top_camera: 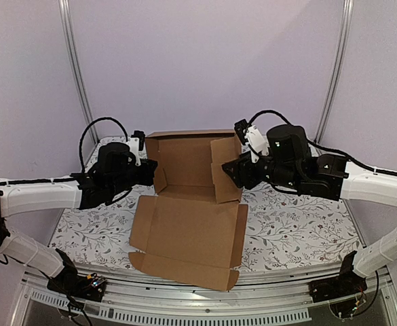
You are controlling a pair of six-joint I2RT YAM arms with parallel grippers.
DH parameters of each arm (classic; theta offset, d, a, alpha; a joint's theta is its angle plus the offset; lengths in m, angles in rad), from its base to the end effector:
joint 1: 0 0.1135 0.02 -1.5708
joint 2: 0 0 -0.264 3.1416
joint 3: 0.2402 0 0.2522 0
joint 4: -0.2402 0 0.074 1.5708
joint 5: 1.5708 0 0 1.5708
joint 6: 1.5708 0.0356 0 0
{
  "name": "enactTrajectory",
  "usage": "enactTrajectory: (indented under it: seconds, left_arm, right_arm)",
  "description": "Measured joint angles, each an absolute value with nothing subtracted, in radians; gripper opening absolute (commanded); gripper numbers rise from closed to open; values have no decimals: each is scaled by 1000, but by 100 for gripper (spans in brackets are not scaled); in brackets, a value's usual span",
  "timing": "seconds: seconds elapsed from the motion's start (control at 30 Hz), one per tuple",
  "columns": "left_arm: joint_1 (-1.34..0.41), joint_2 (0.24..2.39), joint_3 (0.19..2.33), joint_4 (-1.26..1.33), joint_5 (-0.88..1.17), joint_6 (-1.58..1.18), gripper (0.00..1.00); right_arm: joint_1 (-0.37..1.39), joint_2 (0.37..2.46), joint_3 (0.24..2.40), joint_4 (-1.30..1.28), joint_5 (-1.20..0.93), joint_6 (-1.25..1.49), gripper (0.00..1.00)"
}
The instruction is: Fold the paper box
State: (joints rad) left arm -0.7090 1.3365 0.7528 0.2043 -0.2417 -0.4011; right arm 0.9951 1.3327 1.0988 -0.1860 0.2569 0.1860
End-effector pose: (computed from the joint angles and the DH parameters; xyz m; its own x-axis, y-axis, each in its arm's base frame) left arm 0.2310 -0.1869 0.2451 -0.4397 -0.1222 -0.8898 0.3169 0.9059 -0.2811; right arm 0.1758 0.2542 0.3274 -0.3448 -0.2027 -0.9165 -0.6321 0.7720 0.0671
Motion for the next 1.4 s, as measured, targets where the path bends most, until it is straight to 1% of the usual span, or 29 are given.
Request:
enactTrajectory:
  seconds: [0.17, 0.37, 0.73, 0.93, 1.17, 1.4]
  left_arm:
    - [-717, 1336, 753, 204, -273, -405, 0]
    - [-727, 1336, 753, 196, -316, -416, 0]
    - [-815, 1336, 723, 207, -496, -448, 0]
    - [-877, 1337, 694, 244, -613, -456, 0]
    - [-913, 1346, 663, 267, -701, -457, 0]
    - [-934, 1346, 655, 273, -734, -454, 0]
  right_arm:
    - [995, 1359, 1104, -178, 310, 187, 63]
    - [997, 1391, 1104, -172, 377, 191, 59]
    - [999, 1446, 1087, -108, 514, 198, 58]
    - [999, 1482, 1059, -20, 546, 194, 64]
    - [995, 1512, 1015, 62, 525, 177, 74]
    - [947, 1514, 955, 157, 432, 190, 77]
